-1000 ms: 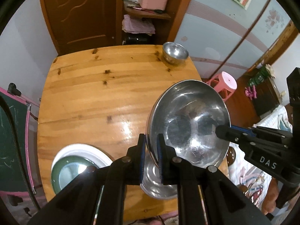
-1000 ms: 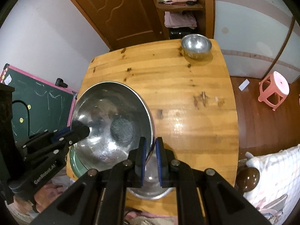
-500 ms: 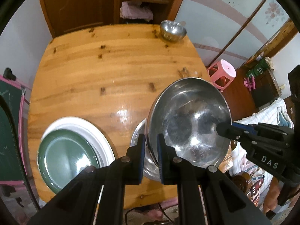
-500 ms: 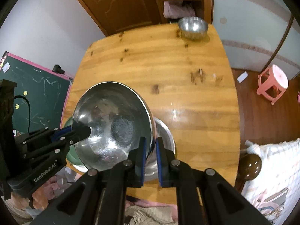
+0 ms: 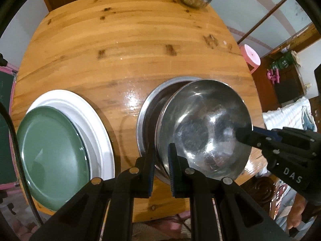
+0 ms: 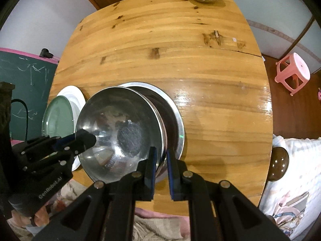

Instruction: Organize plates and bowls

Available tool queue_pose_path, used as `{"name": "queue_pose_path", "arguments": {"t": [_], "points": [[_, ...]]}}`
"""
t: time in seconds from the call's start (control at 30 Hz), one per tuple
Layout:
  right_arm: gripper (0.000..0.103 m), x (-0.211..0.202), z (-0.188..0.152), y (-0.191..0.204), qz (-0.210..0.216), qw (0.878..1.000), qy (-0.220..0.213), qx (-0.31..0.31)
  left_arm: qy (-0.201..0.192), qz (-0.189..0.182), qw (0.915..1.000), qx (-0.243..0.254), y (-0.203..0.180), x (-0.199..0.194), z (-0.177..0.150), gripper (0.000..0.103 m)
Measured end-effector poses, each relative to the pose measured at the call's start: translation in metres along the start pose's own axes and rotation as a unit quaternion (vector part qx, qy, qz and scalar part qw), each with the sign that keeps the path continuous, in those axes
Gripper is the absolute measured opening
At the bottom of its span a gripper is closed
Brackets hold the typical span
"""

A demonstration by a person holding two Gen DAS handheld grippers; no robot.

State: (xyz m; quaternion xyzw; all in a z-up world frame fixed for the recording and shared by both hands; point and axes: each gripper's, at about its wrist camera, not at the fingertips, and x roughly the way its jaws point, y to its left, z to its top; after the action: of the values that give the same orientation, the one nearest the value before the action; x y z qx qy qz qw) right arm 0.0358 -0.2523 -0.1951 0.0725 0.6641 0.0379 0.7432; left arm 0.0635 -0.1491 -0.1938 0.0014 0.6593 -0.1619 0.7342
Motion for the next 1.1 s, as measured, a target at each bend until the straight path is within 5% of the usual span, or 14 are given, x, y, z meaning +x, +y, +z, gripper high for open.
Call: {"name": "queue_pose_path", "arguments": {"t": [0.37,0.6,0.73,0.83,1.1], "points": [[0.010,0.017,-0.002,0.009,-0.055,0.998,-0.004,-0.029,0.002,0.006,0.9999,0.012,-0.001,0.013,0.003,0.010],[0.010,0.014,0.002,0.012,-0.066,0.997,-0.012,-0.035,-0.027,0.018,0.9990,0.030,-0.010,0.003,0.006,0.035],[0.010,0.010,0.001,0.013,-0.062,0.997,-0.015,-0.036,-0.036,0.021,0.9984,0.038,-0.012,-0.001,0.008,0.039],[0.010,0.006,0.000,0.015,-0.059,0.997,-0.019,-0.038,-0.042,0.020,0.9982,0.038,-0.013,-0.005,0.008,0.054],[0.011,-0.010,0.000,0.017,-0.050,0.997,-0.040,-0.042,-0.072,0.025,0.9962,0.042,-0.017,-0.024,0.011,0.066]]}}
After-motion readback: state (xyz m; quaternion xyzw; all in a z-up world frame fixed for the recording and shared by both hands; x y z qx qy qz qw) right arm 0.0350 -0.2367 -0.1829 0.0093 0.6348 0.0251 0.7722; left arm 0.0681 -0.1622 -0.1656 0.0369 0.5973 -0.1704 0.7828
